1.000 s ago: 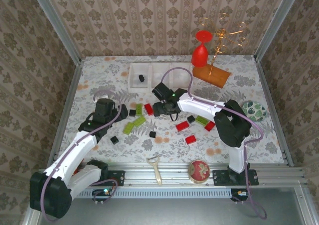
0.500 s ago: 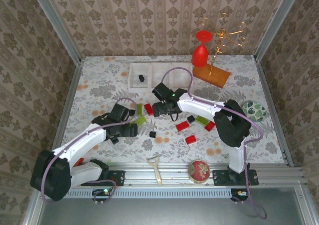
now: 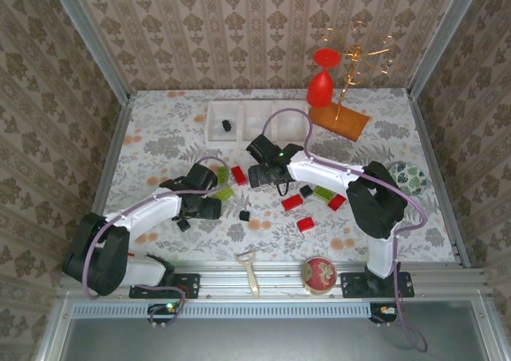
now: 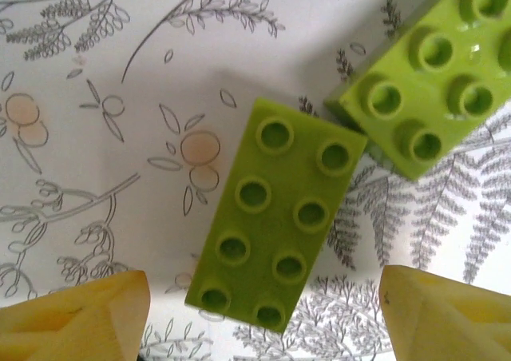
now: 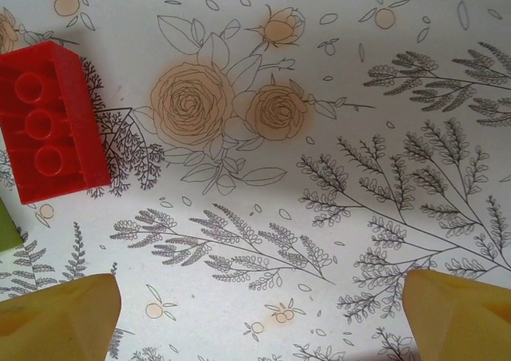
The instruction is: Sort the legos into containers by color
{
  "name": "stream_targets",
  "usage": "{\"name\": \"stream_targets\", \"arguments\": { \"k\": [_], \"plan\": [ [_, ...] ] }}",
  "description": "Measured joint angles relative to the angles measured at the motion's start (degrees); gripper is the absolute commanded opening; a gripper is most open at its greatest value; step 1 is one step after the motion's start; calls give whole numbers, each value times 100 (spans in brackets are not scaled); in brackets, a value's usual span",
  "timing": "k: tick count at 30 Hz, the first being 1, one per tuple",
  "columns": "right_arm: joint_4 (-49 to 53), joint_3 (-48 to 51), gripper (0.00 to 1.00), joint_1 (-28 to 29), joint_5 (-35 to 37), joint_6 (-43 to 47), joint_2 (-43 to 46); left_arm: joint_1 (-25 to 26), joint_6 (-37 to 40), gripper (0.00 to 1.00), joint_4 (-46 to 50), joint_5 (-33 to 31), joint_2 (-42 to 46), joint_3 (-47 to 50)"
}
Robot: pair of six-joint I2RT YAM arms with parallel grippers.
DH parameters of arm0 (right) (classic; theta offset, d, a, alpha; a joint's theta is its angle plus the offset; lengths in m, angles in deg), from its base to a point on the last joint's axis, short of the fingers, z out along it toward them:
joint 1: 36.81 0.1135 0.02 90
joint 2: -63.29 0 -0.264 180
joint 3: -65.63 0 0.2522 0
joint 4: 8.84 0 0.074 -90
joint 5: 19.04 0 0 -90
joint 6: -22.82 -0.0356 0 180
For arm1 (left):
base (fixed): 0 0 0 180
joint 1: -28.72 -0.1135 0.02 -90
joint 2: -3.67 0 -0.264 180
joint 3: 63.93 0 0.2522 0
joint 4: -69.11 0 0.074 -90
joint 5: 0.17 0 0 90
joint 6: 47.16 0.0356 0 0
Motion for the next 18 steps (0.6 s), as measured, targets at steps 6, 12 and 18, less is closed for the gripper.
{"name": "stream_targets", "arguments": {
  "k": [6,12,18],
  "plan": [
    [-46,173,96,0,221,-81,212,-17,44,57,-264,-33,-289,-33],
    [-87,391,100,0,466,-107,470,-61,39,36,-402,-59,-376,-33],
    [-94,409,100,0,726,-105,605,-66,-13,19,-468,-74,-306,-35]
  ]
}}
